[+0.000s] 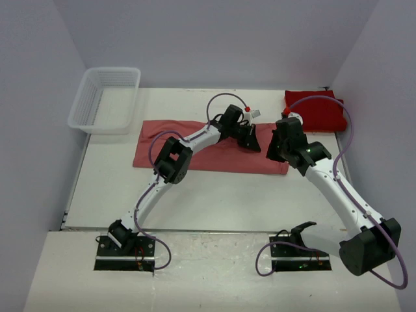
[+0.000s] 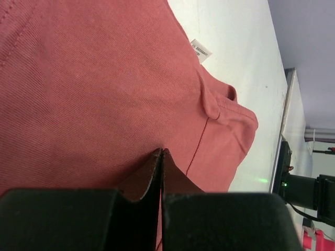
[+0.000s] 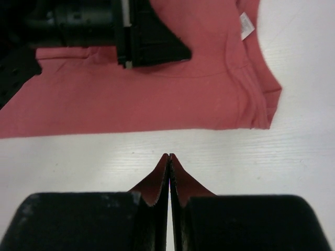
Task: Fold and stack the t-shirts
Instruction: Fold the other side of the tshirt into a rectangle, then rotate the tshirt 90 degrees
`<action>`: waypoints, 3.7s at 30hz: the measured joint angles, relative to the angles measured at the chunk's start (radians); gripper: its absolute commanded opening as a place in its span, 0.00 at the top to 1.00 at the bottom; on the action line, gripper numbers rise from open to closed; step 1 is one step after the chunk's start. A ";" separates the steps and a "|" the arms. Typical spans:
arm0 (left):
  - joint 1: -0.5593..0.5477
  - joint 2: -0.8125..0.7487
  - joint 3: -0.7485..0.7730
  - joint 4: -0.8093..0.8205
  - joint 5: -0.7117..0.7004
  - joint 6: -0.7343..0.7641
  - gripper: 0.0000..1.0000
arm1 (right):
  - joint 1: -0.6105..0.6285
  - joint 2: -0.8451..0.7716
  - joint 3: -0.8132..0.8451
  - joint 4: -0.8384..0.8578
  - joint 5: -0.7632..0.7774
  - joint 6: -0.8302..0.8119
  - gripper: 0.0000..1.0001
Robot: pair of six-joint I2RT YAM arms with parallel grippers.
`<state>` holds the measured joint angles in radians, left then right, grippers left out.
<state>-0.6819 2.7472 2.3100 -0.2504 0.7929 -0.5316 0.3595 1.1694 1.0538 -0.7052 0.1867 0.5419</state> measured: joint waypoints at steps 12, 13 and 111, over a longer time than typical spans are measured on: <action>0.218 0.079 0.101 0.085 0.015 -0.060 1.00 | 0.147 -0.023 -0.059 -0.024 -0.014 0.071 1.00; 0.241 0.079 0.101 0.092 0.015 -0.062 1.00 | 0.152 -0.023 -0.072 -0.016 -0.016 0.073 1.00; -0.154 -0.697 -1.007 0.085 -0.467 -0.097 1.00 | 0.188 -0.037 -0.121 0.059 0.034 0.053 1.00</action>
<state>-0.8356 2.0499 1.3029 -0.1650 0.3260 -0.6281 0.5476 1.1320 0.9333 -0.6460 0.2203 0.5953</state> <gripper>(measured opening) 0.002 0.003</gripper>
